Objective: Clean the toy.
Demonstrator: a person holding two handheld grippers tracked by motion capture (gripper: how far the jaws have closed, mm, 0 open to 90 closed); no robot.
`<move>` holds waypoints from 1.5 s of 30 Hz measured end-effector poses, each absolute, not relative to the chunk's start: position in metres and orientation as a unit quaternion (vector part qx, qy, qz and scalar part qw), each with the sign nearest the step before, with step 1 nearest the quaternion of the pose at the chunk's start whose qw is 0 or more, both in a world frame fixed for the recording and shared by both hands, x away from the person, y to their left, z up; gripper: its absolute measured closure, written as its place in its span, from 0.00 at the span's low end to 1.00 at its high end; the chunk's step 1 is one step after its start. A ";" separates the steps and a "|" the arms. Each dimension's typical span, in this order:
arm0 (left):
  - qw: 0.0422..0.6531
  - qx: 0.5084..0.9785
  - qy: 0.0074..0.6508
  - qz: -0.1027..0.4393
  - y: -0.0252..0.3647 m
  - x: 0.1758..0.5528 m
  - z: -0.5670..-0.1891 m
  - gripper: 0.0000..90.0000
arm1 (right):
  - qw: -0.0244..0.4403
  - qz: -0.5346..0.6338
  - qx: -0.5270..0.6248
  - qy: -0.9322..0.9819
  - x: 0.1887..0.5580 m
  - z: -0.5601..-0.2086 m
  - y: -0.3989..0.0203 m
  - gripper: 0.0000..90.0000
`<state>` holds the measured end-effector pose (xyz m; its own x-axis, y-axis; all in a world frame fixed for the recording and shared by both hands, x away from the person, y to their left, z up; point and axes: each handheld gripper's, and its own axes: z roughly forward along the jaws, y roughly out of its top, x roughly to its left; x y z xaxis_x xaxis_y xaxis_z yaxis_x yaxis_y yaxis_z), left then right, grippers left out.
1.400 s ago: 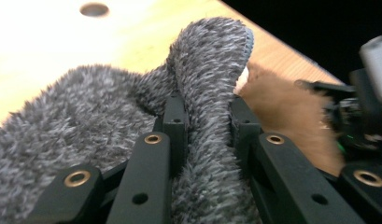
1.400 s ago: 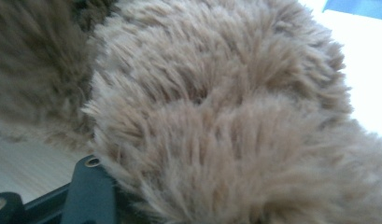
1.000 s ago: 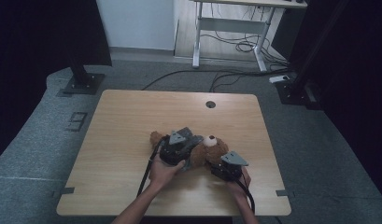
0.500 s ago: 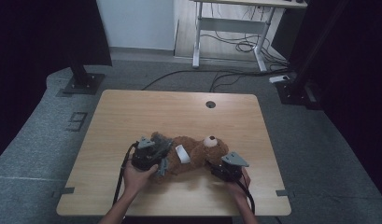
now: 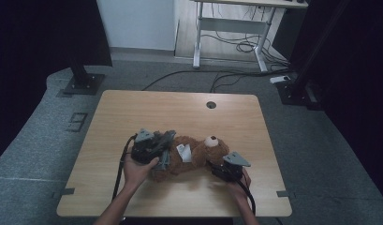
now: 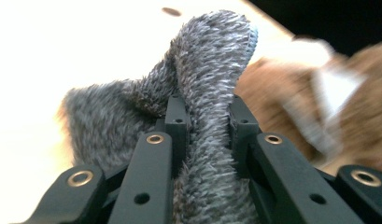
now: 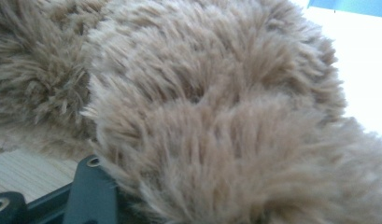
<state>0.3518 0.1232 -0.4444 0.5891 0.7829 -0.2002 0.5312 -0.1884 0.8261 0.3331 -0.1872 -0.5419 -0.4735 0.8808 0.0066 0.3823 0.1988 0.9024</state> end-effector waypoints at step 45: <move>0.393 0.772 0.485 0.123 0.133 0.398 -0.501 0.83 | 0.265 0.467 0.443 0.718 0.350 -0.545 -0.184 0.43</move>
<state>0.3983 0.1332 -0.5013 0.4998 0.8447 -0.1915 0.6520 -0.2214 0.7252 0.3498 -0.1839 -0.5449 -0.4676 0.8833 0.0330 0.3885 0.1718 0.9053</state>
